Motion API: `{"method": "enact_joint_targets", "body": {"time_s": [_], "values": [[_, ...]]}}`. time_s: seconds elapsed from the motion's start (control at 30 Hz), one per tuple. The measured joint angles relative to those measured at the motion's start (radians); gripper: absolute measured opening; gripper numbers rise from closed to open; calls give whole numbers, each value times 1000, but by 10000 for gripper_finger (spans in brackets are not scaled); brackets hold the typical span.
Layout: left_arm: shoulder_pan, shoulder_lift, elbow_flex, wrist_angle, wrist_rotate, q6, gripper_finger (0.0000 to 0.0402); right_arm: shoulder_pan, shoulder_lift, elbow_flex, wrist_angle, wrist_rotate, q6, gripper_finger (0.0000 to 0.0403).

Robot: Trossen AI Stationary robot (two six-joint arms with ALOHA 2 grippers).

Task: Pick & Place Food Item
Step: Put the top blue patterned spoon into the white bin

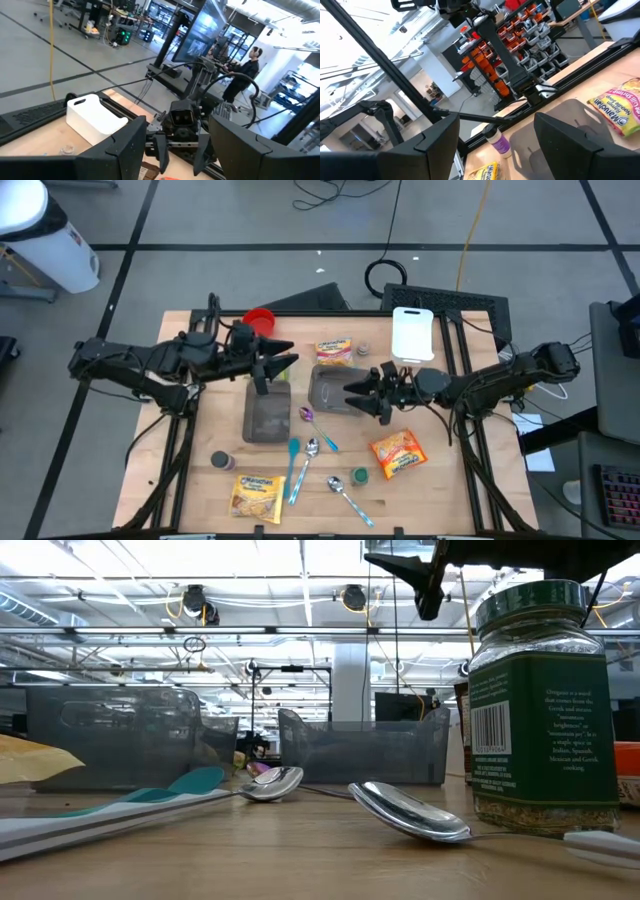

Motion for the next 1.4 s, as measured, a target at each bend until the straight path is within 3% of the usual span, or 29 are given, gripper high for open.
{"method": "enact_joint_targets", "body": {"time_s": [0.6, 0.97, 1.27, 1.4], "values": [[125, 1, 0, -1, 212, -27, 225, -32, 0, 0, 0, -4, 0, 249], [161, 64, -1, 23, 341, -37, 225, -32, 0, 0, -6, -4, 0, 249], [161, 93, -1, 40, 331, 23, 222, -32, -1, 0, -22, -4, 7, 249], [161, 90, -1, 47, 331, 40, 192, -32, -1, 0, -24, -4, 7, 249]]}}
